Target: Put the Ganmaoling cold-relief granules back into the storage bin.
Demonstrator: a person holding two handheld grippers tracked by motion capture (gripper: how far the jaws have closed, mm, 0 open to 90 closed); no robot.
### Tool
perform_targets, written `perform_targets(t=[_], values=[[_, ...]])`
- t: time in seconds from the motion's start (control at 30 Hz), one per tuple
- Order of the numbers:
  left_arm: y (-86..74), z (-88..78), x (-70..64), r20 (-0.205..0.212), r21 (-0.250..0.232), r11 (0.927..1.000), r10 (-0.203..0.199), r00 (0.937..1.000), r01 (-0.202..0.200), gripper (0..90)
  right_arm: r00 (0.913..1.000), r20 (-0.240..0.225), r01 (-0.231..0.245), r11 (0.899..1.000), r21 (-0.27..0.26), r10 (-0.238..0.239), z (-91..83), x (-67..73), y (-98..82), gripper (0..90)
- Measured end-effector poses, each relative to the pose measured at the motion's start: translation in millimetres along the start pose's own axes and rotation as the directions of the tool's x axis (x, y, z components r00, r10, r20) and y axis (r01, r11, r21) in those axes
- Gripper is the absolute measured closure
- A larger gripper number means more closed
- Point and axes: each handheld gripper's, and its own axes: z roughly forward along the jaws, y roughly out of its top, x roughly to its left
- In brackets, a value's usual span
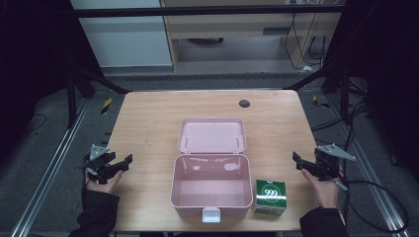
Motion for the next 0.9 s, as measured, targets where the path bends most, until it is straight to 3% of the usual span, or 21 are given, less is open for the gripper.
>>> perform_targets(t=[0.13,0.4,0.53,0.7,0.8,0.9], values=[[6.1,-4.7,-3.4,0.008,0.015,0.9997,0.017,0.9998,-0.017,29.7,0.9973,-0.013,0.073,0.997,0.003,-0.073,-3.8,4.6,11.1,15.1],[-1.2,-12.0,-4.8,0.04,0.021,0.9995,0.024,0.9989,-0.025,28.7,0.9902,-0.089,0.105,0.994,-0.033,-0.107,-24.0,14.0,41.0,16.2],[-4.5,-10.4,-6.5,0.033,0.032,0.998,0.053,0.998,-0.054,27.7,0.9825,-0.124,0.135,0.99,-0.034,-0.138,-33.1,20.2,57.2,16.1],[-7.7,-5.8,-7.6,0.041,0.052,0.9961,0.069,0.9968,-0.071,28.3,0.966,-0.154,0.204,0.978,-0.039,-0.208,-46.1,31.6,77.6,16.1],[-8.0,-4.7,-8.2,0.047,0.056,0.9956,0.072,0.9963,-0.075,29.0,0.9511,-0.185,0.247,0.969,-0.025,-0.247,-51.9,37.9,88.1,16.1],[-8.7,-2.5,-9.7,0.041,0.065,0.9938,0.088,0.9953,-0.09,29.1,0.9314,-0.208,0.305,0.952,-0.002,-0.299,-57.1,44.9,97.2,16.1]])
